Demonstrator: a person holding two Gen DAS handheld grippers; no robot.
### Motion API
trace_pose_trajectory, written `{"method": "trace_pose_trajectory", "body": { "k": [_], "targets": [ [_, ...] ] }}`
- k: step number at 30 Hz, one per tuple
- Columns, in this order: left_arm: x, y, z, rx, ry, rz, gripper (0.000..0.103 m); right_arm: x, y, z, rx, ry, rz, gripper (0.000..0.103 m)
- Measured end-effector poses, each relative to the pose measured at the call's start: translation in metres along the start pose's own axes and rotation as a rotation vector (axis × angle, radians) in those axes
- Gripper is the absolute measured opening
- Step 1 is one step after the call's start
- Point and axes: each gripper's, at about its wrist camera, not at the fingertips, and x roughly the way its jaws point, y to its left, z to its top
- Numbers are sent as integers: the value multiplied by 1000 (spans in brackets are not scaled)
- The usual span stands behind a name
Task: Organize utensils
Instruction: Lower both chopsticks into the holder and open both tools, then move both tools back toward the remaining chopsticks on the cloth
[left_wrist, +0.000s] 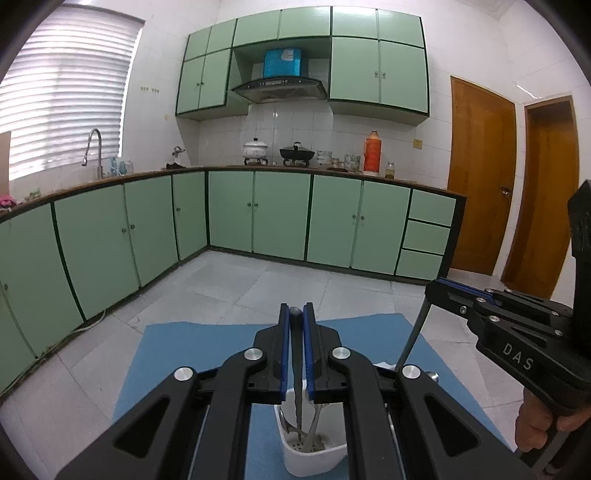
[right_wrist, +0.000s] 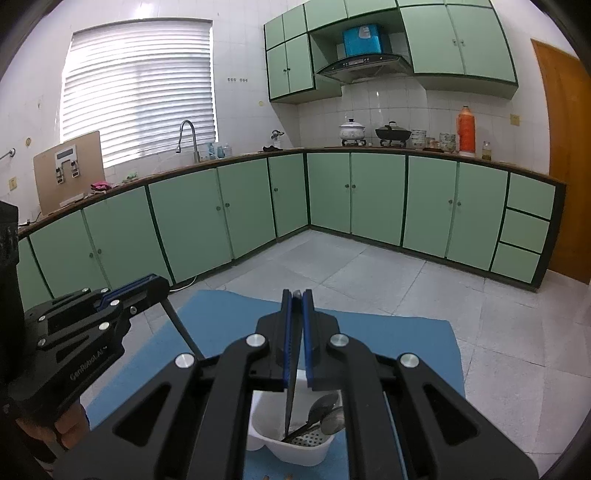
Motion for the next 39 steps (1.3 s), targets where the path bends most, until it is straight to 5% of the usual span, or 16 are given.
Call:
{"method": "trace_pose_trajectory", "body": {
  "k": [4, 8, 11, 17, 22, 29, 39],
  "targets": [
    [-6, 0, 1, -1, -9, -1, 16, -4, -7, -3, 12, -4, -14, 6],
    [-8, 1, -1, -5, -7, 4, 44, -7, -13, -7, 28, -2, -38, 13],
    [-11, 4, -5, -21, -4, 2, 53, -11, -20, -10, 41, -2, -51, 19],
    [-20, 5, -12, -16, -17, 32, 67, -25, -30, -14, 45, -26, -81, 42],
    [-39, 7, -19, -18, -47, 44, 73, -44, -36, -22, 56, -50, -89, 49],
    [-80, 2, -49, -3, -85, 49, 91, -84, -24, -58, 3, -99, -137, 90],
    [-122, -18, -107, 11, -45, 34, 97, -126, -1, -121, -17, -78, -120, 98]
  ]
}}
